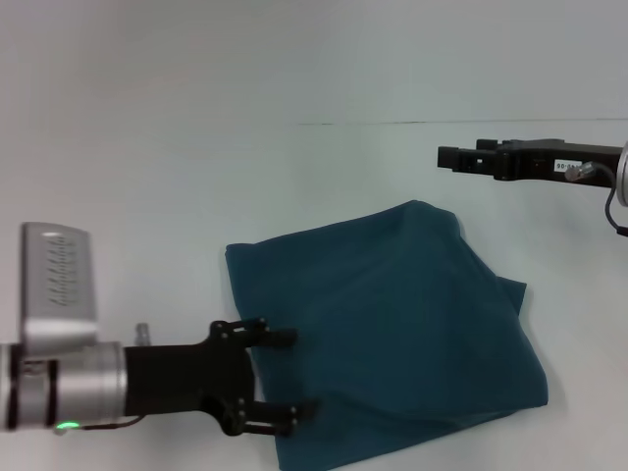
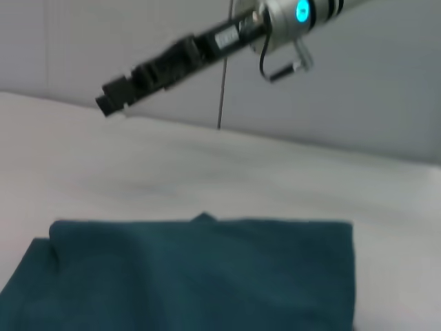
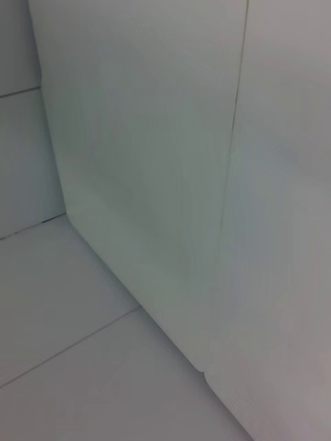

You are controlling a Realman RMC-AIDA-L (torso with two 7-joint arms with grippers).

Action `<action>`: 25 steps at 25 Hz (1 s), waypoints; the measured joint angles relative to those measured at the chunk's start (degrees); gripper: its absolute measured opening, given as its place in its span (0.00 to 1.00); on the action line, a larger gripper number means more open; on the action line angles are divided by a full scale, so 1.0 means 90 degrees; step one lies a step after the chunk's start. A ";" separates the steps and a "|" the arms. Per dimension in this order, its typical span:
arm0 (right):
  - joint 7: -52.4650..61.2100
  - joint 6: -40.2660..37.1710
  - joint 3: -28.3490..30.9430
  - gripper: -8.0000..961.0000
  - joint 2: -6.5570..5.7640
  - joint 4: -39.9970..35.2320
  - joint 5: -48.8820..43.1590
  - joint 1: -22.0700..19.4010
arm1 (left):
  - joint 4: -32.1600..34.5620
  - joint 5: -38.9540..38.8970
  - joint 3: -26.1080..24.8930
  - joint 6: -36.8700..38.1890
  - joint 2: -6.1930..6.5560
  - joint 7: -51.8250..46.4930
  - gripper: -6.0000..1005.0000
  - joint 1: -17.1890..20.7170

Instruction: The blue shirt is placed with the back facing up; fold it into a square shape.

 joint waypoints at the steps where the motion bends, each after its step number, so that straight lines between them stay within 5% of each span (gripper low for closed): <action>1: 0.0008 -0.0018 -0.0010 0.82 0.0000 0.0003 0.0000 -0.0001 | -0.0082 -0.0031 0.0161 -0.0236 0.0000 0.0117 0.87 -0.0026; 8: 0.0025 -0.0124 -0.0002 0.82 0.0000 0.0067 0.0000 -0.0035 | -0.0452 -0.0263 0.0591 -0.1226 0.0001 0.0812 0.86 -0.0083; 25: 0.0033 -0.0126 0.0105 0.81 -0.0045 0.0168 0.0002 -0.0059 | -0.0674 -0.0438 0.1014 -0.1791 0.0001 0.0929 0.85 -0.0196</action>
